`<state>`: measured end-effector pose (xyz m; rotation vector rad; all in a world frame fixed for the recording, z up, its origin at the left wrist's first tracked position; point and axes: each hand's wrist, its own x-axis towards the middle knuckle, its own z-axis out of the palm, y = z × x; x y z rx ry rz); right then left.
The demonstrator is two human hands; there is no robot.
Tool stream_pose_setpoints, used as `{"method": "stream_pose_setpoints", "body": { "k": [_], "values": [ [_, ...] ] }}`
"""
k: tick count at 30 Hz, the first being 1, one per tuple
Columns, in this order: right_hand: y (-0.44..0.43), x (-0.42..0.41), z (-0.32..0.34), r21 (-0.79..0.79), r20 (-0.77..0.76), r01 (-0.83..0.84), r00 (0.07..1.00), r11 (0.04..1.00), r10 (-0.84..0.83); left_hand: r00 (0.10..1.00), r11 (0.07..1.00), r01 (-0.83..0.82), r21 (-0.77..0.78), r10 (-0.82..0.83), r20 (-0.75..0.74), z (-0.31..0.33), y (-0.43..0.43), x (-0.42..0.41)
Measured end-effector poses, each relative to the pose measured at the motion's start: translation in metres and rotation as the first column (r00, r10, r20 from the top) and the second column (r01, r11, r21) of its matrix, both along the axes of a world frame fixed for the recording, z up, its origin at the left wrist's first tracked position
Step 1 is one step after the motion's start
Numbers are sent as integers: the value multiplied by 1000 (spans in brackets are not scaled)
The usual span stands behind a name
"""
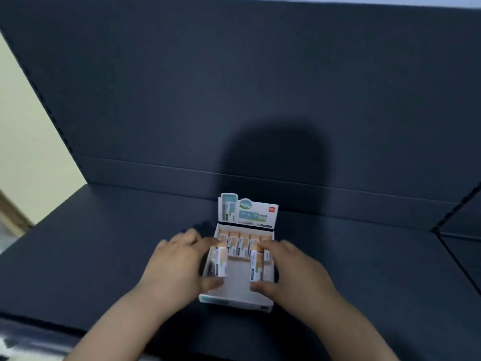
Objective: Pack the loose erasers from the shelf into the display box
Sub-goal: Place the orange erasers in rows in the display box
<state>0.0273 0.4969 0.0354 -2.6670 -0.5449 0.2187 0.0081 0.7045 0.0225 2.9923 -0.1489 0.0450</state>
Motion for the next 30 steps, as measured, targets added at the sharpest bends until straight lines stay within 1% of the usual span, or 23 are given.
{"method": "stream_pose_setpoints", "body": {
  "k": [4, 7, 11, 14, 19, 24, 26, 30],
  "values": [
    [25, 4, -5, -160, -28, 19, 999, 987, -23, 988, 993, 121, -3, -121, -98, -6, 6, 18],
    [37, 9, -9, -246, -33, 46, 998, 968, -56, 978, 980, 195, 31, -192, -75, -12, 5, 24],
    [49, 15, -15, -308, -19, 75, 996, 948, -85, 971, 967, 236, 92, -232, -54, -15, 2, 28],
    [51, 15, -18, -317, -16, 84, 996, 945, -93, 961, 953, 273, 134, -265, -76, -14, 1, 30],
    [48, 11, -17, -314, -25, 38, 999, 949, -48, 953, 947, 295, 127, -282, -108, -12, 0, 30],
    [52, 11, -16, -303, -23, 10, 1000, 953, -18, 959, 952, 274, 138, -259, -117, -12, 4, 28],
    [43, 10, -19, -288, -41, -5, 999, 958, -7, 962, 956, 256, 146, -237, -135, -13, -7, 24],
    [44, 11, -22, -251, -40, -4, 999, 968, -6, 970, 963, 232, 138, -218, -109, -15, -5, 25]
  ]
}}
